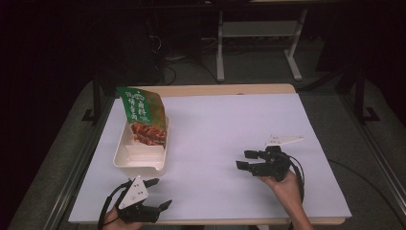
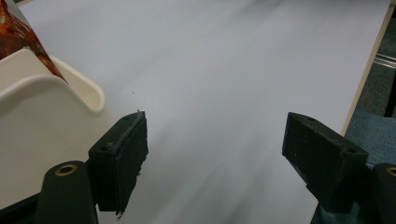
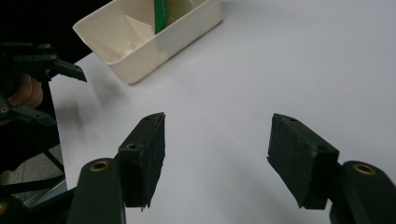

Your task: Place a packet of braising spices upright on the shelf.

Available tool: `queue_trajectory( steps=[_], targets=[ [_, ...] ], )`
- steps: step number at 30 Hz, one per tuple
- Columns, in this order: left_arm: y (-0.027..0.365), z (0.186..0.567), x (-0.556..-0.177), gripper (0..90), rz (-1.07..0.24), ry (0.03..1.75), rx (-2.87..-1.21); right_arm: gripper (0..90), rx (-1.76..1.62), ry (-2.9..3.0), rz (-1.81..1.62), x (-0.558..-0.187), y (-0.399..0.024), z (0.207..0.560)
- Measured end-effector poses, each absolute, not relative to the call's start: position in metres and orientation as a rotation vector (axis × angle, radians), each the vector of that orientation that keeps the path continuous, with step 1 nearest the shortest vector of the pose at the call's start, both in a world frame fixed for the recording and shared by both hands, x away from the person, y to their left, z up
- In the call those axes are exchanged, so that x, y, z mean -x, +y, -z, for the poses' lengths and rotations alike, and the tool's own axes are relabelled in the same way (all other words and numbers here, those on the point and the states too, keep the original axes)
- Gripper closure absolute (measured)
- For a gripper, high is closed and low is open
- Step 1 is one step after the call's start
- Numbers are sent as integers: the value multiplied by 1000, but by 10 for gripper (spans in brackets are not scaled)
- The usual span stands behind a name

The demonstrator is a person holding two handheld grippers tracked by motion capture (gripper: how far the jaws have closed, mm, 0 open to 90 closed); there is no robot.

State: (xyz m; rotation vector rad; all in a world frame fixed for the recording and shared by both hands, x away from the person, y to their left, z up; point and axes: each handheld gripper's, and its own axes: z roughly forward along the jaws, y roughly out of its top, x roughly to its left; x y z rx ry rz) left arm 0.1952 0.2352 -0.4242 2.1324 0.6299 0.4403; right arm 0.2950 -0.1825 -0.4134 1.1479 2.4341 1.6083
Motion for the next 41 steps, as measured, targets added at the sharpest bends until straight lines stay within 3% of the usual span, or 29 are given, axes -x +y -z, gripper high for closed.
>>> queue_trajectory(
  steps=[41],
  targets=[
    [237, 427, -195, 204, -422, 651, -2126, 283, -1209, 2404, -1560, -230, -218, 444]
  ],
)
